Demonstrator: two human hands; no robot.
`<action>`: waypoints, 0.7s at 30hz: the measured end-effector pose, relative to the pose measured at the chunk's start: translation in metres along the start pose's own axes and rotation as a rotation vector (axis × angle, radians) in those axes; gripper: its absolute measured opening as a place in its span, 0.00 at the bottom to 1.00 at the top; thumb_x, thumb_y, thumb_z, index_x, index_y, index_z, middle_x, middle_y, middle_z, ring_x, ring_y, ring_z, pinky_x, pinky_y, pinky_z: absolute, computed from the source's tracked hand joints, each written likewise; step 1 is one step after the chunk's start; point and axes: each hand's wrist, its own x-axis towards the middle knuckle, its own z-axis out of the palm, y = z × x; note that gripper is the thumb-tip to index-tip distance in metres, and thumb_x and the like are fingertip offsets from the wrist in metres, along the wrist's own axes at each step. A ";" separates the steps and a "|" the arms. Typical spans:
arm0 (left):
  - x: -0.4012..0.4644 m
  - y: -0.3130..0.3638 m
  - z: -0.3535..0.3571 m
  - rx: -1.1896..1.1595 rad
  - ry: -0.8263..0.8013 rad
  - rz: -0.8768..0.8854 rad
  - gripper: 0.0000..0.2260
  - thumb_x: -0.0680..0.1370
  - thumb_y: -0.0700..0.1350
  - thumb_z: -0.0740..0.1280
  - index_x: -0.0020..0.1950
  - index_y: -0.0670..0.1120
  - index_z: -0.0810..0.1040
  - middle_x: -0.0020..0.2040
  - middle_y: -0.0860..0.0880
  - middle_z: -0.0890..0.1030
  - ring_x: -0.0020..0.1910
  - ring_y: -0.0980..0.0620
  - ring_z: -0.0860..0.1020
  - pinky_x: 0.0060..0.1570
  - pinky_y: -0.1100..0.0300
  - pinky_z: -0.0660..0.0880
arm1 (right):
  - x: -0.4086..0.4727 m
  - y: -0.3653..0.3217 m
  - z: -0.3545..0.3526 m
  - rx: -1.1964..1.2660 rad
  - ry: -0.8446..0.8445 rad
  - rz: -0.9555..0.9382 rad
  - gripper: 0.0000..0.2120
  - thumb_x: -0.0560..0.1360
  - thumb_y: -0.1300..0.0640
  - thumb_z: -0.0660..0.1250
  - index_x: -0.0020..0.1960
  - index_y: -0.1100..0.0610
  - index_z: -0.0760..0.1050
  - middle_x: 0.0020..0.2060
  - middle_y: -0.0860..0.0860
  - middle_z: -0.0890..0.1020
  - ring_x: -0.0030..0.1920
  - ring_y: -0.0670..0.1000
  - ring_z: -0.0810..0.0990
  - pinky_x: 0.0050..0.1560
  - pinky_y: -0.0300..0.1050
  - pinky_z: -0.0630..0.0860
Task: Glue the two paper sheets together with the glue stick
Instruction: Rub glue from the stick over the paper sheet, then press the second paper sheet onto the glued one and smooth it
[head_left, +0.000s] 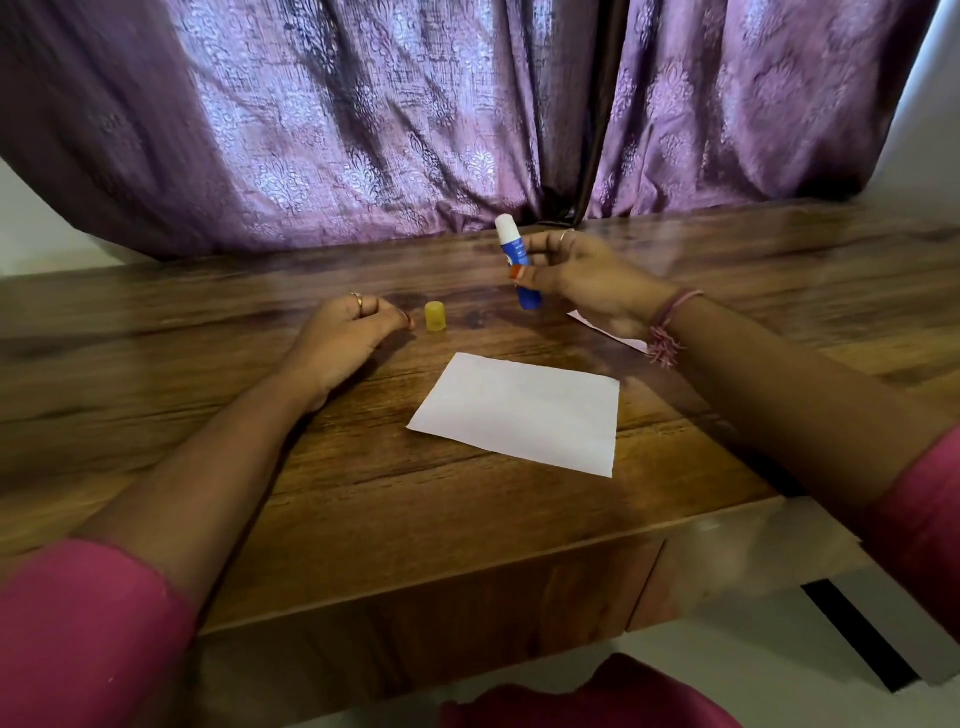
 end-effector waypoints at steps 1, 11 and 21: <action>0.000 0.000 0.000 0.004 -0.003 0.002 0.06 0.73 0.46 0.69 0.40 0.45 0.82 0.26 0.56 0.78 0.27 0.60 0.71 0.32 0.61 0.66 | 0.004 0.000 0.001 0.002 -0.003 -0.007 0.10 0.75 0.71 0.64 0.48 0.57 0.74 0.38 0.50 0.77 0.31 0.38 0.78 0.36 0.31 0.75; 0.001 0.002 0.000 -0.013 -0.026 -0.003 0.05 0.74 0.43 0.68 0.40 0.44 0.82 0.27 0.57 0.78 0.26 0.62 0.71 0.27 0.70 0.67 | 0.033 0.022 0.024 -0.250 0.020 -0.055 0.16 0.73 0.72 0.67 0.59 0.66 0.70 0.40 0.50 0.78 0.43 0.49 0.79 0.51 0.45 0.77; -0.001 0.004 -0.001 -0.029 -0.029 0.000 0.05 0.74 0.43 0.68 0.39 0.45 0.82 0.28 0.56 0.80 0.26 0.63 0.72 0.28 0.70 0.69 | 0.036 0.029 0.023 -0.299 -0.001 -0.071 0.19 0.74 0.70 0.66 0.64 0.67 0.68 0.49 0.56 0.77 0.44 0.50 0.78 0.50 0.44 0.77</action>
